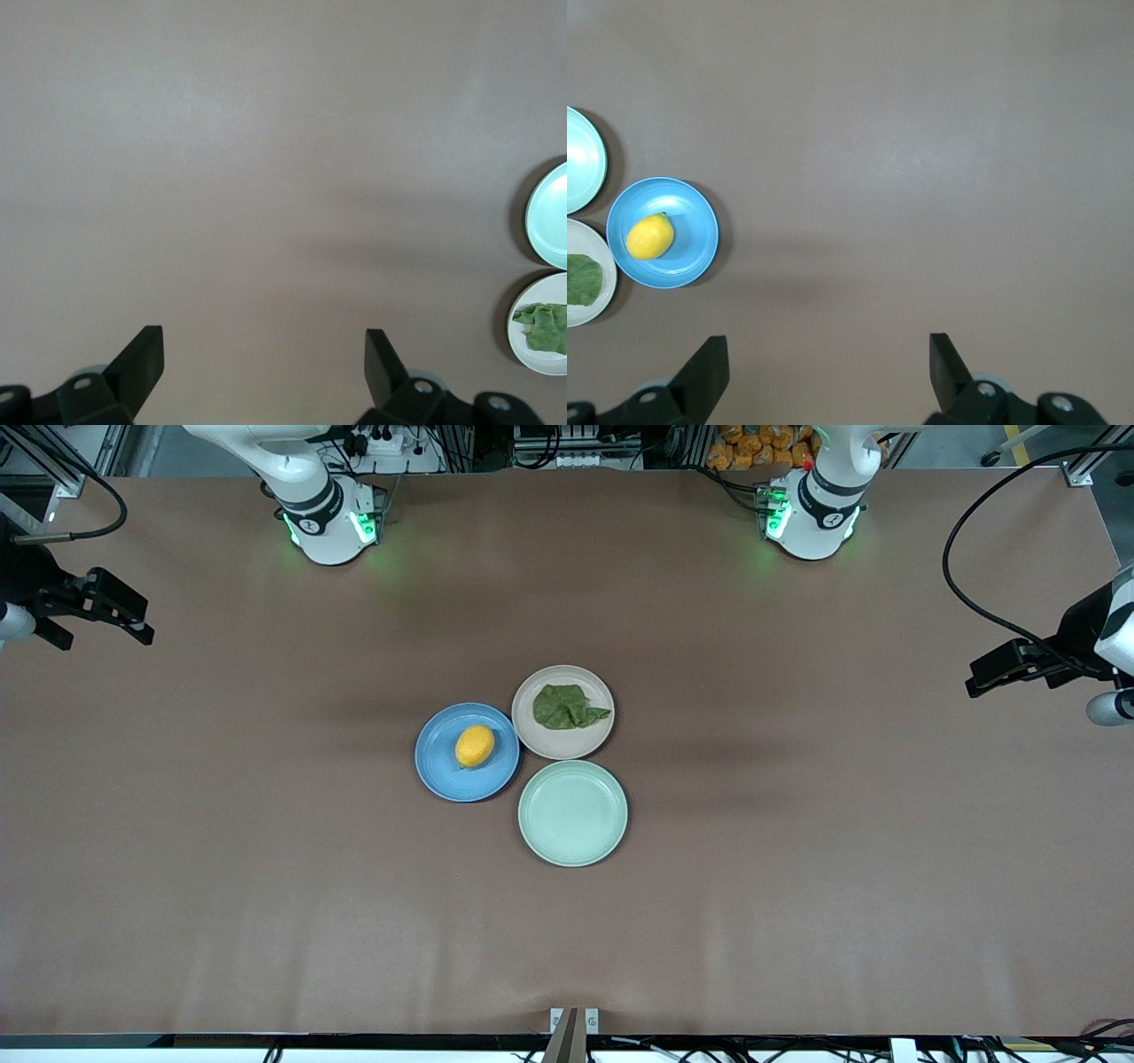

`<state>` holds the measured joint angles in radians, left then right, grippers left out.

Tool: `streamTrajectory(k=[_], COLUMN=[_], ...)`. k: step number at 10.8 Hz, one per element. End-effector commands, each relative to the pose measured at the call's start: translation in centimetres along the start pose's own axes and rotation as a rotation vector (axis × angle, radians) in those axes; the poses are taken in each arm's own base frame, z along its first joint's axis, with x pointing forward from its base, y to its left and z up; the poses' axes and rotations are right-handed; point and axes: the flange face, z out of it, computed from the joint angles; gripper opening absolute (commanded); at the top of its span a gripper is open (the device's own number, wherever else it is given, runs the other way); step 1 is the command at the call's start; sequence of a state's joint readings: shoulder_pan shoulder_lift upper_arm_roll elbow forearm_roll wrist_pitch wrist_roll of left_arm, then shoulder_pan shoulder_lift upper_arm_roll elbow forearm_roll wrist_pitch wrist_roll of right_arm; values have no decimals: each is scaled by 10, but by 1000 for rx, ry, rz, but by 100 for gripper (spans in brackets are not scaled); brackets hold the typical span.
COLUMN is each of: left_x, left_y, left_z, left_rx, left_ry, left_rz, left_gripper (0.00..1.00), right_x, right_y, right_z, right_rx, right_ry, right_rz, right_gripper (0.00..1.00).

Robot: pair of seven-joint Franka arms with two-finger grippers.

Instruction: Pick lemon and lettuce from blue and beige plates

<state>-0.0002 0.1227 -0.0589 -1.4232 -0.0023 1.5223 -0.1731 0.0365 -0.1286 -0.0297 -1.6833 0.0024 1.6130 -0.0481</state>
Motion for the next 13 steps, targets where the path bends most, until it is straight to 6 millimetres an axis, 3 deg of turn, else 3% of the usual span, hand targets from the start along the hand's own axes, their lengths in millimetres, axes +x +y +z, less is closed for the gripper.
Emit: streamTrajectory(k=[1,4,7,10,11,13], left_x=[-2,-2,-2,-4,-2,-4], left_y=[0,1,1,18,23,61], left_z=[-4,-4,-4,-1,6,20], left_rx=[-26,-41,-43,-88,-107,-107], left_ry=[7,5,5,-9,-24,-50], left_rz=[31,30,45,70,75,118], left_gripper=[100,100,100,100,100,100], right_x=[-7,-7,5,22,29,45], right_y=[3,8,-11,-50,-72,-139], right_z=[-7,-5,13,41,56,99], right_rx=[15,14,14,13,8,-14], right_ry=[2,-1,-21,-43,-57,-69], right_rz=[2,14,8,72,104,172], right_gripper=[100,100,100,100,100,100])
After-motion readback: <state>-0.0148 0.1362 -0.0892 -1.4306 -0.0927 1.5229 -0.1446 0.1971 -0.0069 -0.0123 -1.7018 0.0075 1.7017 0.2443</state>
